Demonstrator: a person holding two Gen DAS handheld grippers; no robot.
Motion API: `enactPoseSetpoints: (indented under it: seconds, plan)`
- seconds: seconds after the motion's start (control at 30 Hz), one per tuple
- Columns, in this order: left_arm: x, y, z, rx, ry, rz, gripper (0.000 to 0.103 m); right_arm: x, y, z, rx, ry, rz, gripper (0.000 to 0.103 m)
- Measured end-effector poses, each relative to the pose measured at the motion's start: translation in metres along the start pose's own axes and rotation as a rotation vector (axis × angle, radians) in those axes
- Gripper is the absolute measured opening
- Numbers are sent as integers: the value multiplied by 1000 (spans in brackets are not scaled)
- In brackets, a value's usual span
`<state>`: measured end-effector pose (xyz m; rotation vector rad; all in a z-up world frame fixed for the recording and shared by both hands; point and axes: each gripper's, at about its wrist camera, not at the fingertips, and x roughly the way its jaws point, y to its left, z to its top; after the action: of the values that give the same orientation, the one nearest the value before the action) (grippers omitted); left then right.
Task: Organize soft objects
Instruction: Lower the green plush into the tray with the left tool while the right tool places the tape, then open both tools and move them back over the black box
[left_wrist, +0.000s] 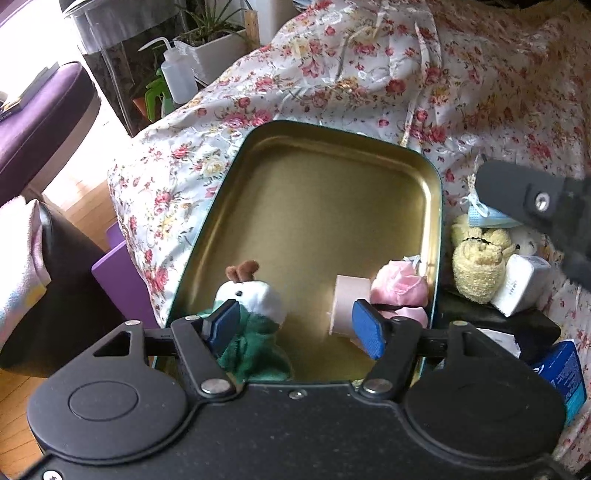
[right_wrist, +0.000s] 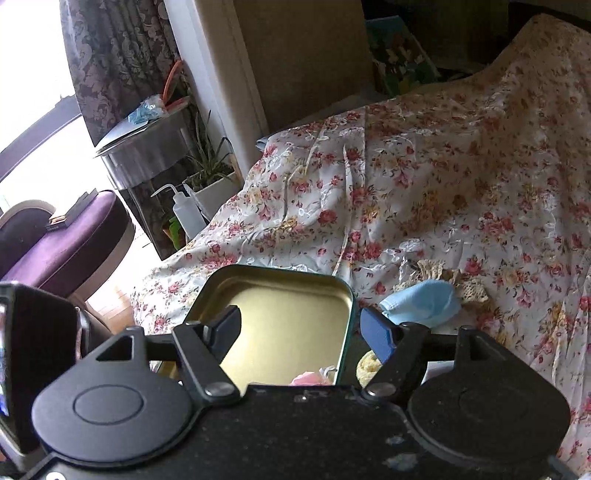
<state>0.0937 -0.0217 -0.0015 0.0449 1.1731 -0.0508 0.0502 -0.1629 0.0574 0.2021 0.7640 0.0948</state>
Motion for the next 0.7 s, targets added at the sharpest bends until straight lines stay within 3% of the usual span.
enactPoseSetpoints:
  seconds: [0.33, 0.7]
  plan:
    - [4, -28, 1, 43, 0, -24, 63, -5, -32, 7, 63, -23, -66, 73]
    - [-13, -51, 1, 91, -80, -114, 64, -7, -85, 10, 140, -47, -226, 75]
